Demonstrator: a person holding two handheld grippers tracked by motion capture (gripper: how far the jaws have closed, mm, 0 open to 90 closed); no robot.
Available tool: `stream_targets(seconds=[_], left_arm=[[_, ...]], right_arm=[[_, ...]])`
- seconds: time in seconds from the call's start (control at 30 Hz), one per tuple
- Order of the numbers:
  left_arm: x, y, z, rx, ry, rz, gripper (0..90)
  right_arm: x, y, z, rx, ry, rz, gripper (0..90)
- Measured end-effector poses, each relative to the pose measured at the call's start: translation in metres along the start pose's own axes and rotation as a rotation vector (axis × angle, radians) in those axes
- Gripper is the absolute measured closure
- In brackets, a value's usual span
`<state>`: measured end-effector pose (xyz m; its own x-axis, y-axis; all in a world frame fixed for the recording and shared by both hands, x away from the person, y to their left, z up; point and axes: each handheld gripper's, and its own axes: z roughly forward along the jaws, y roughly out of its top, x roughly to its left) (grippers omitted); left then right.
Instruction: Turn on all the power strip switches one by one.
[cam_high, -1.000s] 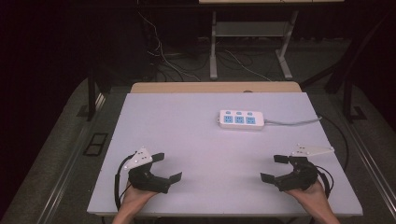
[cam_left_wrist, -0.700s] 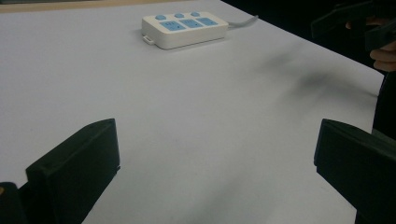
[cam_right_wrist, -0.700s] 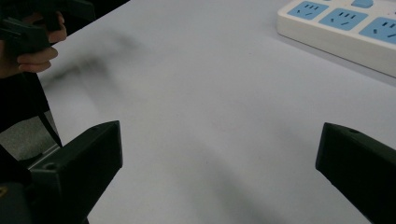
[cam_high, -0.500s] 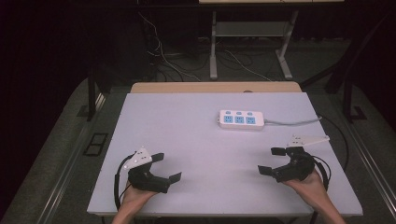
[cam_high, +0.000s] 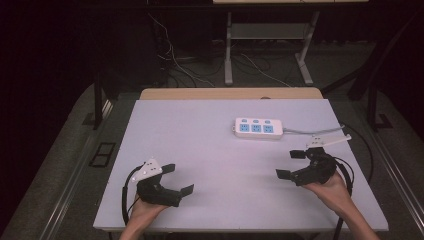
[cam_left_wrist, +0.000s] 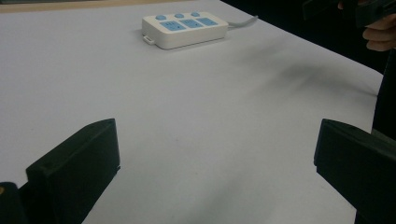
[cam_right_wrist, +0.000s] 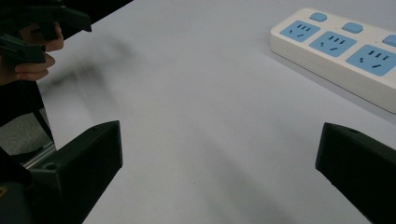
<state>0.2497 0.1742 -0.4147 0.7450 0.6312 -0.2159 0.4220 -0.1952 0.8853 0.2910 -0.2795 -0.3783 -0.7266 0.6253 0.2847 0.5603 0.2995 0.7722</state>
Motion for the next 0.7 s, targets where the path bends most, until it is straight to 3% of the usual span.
stream_targets(seconds=[0.7], left_arm=[[0.001,0.000,-0.001,-0.002,0.001,-0.005,0.0]], right_arm=[[-0.013,0.039,0.005,0.071,0.001,-0.052,0.4]])
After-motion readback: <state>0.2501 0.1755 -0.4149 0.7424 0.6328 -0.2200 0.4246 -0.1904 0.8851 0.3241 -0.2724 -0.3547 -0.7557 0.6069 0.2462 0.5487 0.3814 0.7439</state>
